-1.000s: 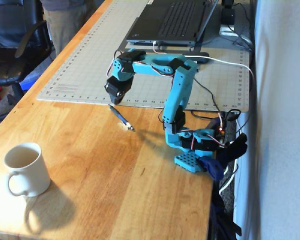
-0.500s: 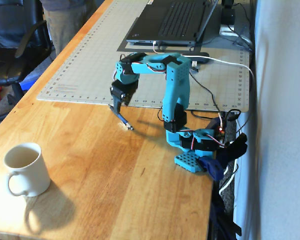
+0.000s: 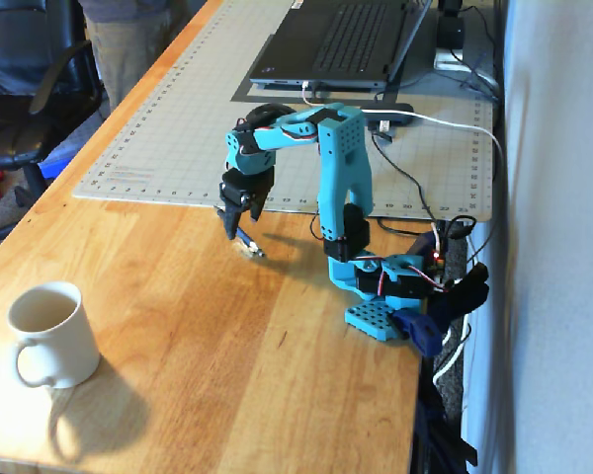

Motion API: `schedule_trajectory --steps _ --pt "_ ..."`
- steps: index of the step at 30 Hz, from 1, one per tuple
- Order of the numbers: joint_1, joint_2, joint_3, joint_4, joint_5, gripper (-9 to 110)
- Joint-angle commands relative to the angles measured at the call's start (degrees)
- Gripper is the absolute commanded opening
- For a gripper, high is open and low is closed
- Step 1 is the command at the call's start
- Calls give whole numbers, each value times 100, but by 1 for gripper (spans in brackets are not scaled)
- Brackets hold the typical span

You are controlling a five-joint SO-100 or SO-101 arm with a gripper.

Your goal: Grasp a pen and put it in a mug.

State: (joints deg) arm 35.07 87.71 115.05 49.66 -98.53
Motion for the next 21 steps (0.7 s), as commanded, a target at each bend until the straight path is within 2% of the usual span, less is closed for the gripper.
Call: schedule_trajectory --steps 1,15,21 --pt "26 -53 -466 -88 18 23" --pt "62 -211 -413 -88 35 22" --pt "62 -211 -378 -88 18 12"
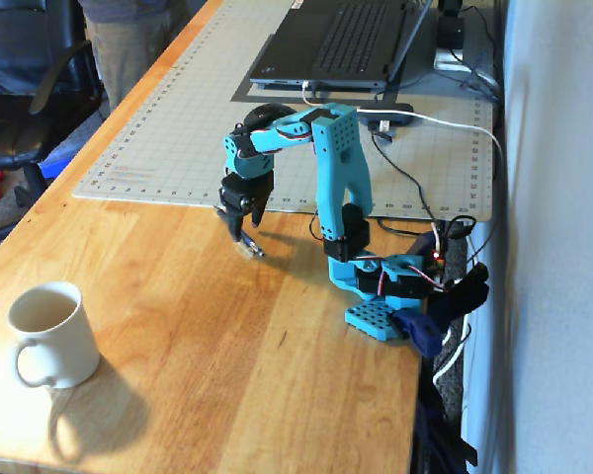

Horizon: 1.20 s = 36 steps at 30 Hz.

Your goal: Grasp a pen and put it in a mug.

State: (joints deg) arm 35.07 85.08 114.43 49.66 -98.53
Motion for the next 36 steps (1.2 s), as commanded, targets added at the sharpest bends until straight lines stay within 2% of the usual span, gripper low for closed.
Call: schedule_trajectory --steps 1,5,17,36 --pt "62 44 -316 -88 0 9" --pt "62 44 -316 -88 -26 1" --pt "35 -105 -413 -53 -35 2" --pt "-949 2109 -316 -114 35 3"
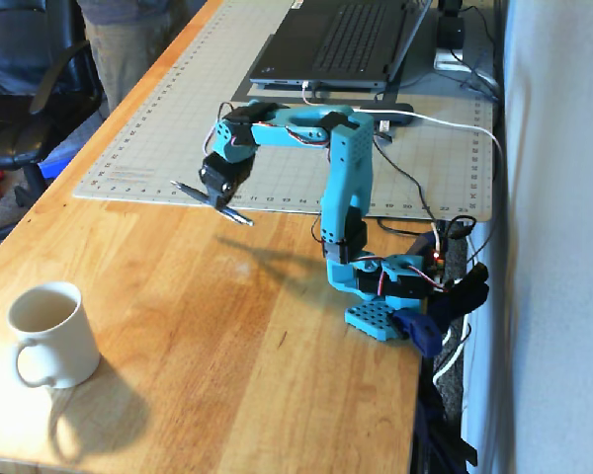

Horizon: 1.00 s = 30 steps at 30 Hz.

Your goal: Grasp a pen and put it in a mug.

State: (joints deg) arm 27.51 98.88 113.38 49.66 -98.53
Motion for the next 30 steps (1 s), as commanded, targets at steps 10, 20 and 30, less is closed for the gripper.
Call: schedule_trajectory --steps 10,20,30 --pt "-1230 1705 967 -2654 35 3" --pt "-2373 2470 2364 -6741 35 3" --pt "-3560 2435 2549 -8279 -44 3"
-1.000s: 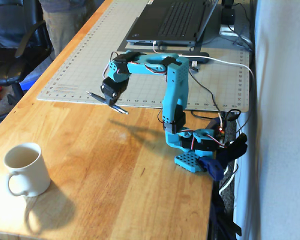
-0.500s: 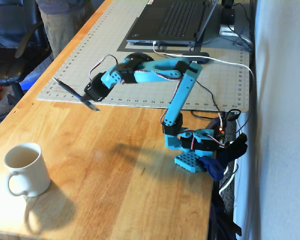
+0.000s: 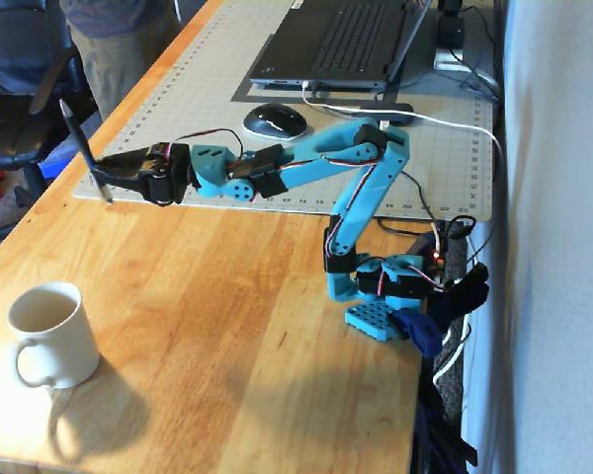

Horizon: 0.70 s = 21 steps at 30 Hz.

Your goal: Grasp a pen and put it in a mug.

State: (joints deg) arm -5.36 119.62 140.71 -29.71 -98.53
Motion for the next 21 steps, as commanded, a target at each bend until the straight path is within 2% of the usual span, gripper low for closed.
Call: schedule_trajectory --steps 1,5,12,21 --pt "-369 360 -185 -343 -44 3" --pt "-659 123 -325 -422 -53 3" --pt "-1266 -1679 -1784 -431 -53 3" --pt "-1389 -3366 -3287 -431 -53 3"
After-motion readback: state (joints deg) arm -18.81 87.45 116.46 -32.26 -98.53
